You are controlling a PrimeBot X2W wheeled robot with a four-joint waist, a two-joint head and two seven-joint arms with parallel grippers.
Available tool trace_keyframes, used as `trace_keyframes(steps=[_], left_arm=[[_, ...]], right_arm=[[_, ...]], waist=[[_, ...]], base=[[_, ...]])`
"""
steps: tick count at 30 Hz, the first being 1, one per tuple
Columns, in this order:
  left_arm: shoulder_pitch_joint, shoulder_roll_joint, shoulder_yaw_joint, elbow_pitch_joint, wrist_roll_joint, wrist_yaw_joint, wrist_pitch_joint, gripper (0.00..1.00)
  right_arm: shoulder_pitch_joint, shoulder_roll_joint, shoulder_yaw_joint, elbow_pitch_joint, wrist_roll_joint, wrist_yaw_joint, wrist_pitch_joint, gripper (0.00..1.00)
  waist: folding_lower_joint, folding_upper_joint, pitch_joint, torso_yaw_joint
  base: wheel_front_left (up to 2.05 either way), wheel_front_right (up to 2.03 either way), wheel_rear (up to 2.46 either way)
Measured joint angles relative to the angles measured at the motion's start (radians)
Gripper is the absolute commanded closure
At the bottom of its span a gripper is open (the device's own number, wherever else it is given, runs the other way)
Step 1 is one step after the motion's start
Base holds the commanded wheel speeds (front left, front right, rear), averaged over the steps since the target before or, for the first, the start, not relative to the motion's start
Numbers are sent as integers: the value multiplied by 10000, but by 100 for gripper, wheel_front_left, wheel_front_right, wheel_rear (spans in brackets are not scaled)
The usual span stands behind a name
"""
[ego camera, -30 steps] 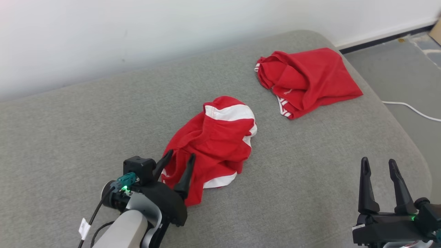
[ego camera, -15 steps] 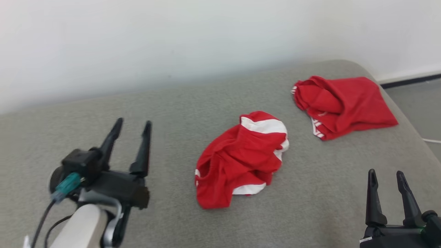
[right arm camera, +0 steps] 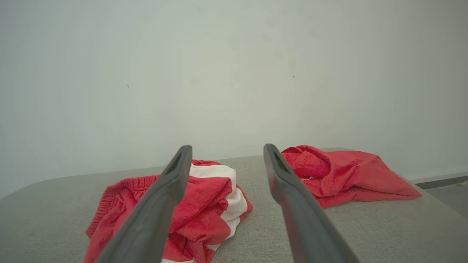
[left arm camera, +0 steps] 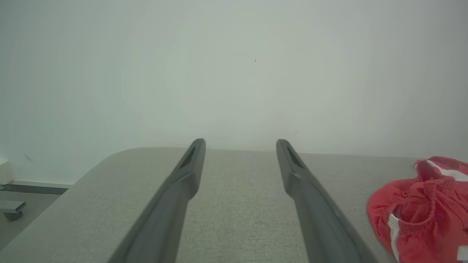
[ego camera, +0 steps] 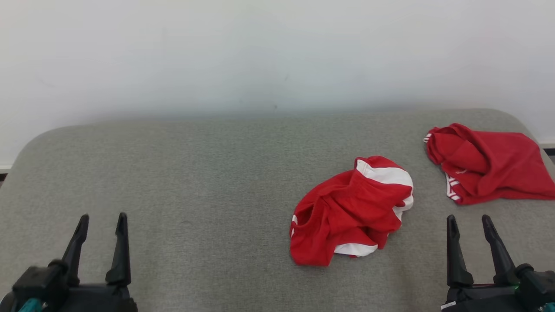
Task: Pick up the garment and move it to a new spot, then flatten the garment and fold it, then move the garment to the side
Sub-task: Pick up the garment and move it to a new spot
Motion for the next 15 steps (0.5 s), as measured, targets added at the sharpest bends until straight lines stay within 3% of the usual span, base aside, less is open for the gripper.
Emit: trace_keyframes(steps=[15], left_arm=[[2016, -1066, 1546, -826, 1041, -347, 0, 0]], right_arm=[[104, -257, 430, 349, 211, 2, 0, 0]], waist=[[1, 0, -169, 350]], base=[[0, 0, 0]])
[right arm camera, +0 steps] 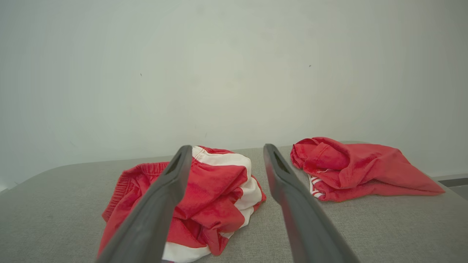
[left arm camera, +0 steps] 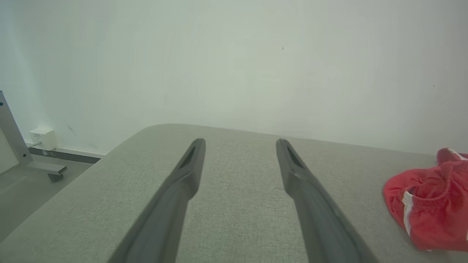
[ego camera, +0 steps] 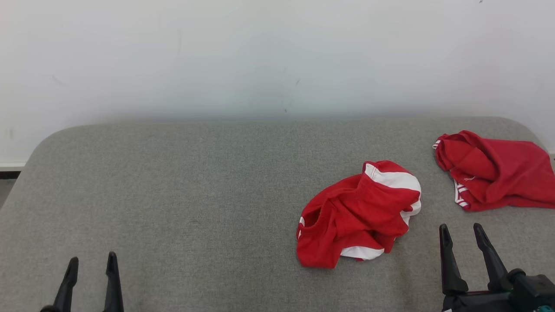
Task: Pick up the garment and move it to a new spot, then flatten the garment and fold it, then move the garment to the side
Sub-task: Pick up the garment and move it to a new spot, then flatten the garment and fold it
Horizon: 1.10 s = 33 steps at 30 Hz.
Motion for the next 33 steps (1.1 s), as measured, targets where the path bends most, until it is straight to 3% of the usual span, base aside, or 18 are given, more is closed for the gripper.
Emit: trace_keyframes(steps=[15, 21, 33], left_arm=[[255, -953, 823, 169, 853, -836, 0, 0], [244, -1122, 1022, 211, 1083, -1237, 0, 0], [223, -1271, 1166, 192, 1553, -1593, 0, 0]], right_arm=[[116, -61, 96, 111, 98, 0, 0, 0], [134, -77, 54, 134, 100, 0, 0, 0], [172, -105, 40, 155, 111, -2, -2, 0]], waist=[[0, 0, 60, -94], [0, 0, 43, -80], [0, 0, -14, -35]], base=[[0, 0, 0], [0, 0, 0], [0, 0, 0]])
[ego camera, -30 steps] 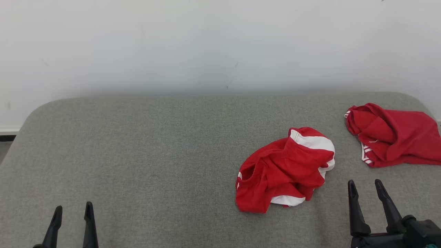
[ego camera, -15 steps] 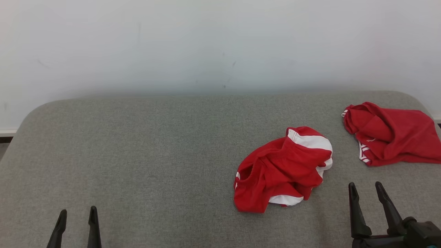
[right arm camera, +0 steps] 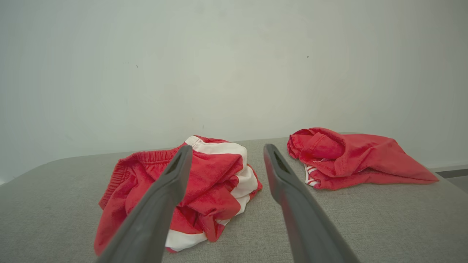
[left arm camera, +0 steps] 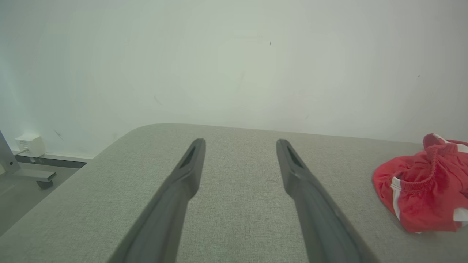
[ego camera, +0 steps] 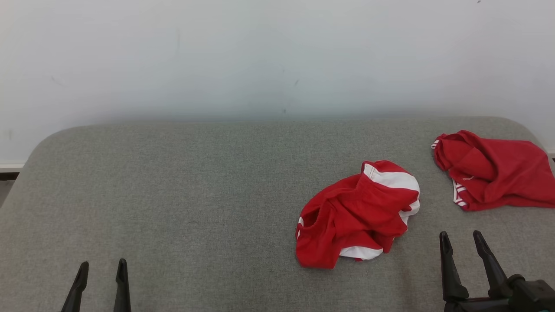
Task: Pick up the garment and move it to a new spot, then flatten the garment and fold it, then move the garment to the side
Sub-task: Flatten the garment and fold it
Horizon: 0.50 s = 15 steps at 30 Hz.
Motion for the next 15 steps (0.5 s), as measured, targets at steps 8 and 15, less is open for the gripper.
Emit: trace_keyframes(steps=[8, 15], left_arm=[[1, -23, -52, -10, -165, -167, 0, 0], [1, 27, -207, 38, -491, -222, 0, 0]], right_arm=[[14, 15, -2, 0, -4, 2, 0, 0], [28, 25, -46, 8, -6, 2, 0, 0]], waist=[[0, 0, -26, -42], [0, 0, -61, -55]], base=[[0, 0, 0], [0, 0, 0]])
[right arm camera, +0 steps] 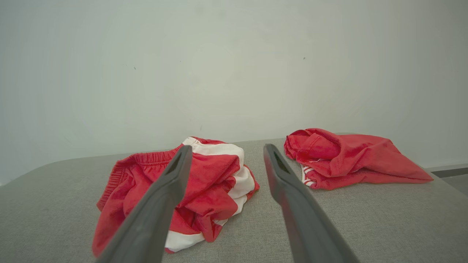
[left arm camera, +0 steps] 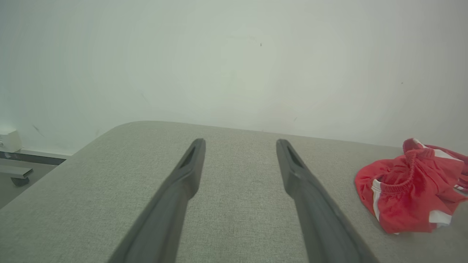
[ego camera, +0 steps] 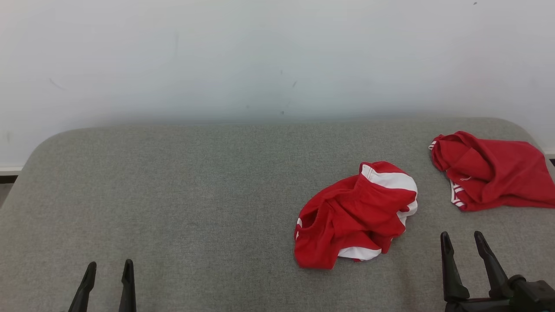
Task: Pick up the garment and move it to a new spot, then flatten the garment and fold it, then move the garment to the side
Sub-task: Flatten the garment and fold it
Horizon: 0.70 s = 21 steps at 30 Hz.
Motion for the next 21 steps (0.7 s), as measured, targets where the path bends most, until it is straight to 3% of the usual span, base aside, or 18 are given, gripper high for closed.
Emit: trace_keyframes(steps=[12, 16, 21], left_arm=[[22, 267, -148, 40, -232, -23, -2, 0], [-455, 706, -844, 284, -495, -23, 0, 0], [-2566, 1624, -1987, 654, -1139, -23, 454, 0]], right_arm=[[-1, -4, 12, 40, 4, -2, 2, 0], [-23, -10, 21, 52, 15, 0, 2, 0], [-213, 2, 151, 165, 54, -2, 2, 0]], waist=[[0, 0, -67, -64], [0, 0, 25, -186], [2, 0, 201, -506]], base=[[0, 0, 0], [0, 0, 0], [0, 0, 0]])
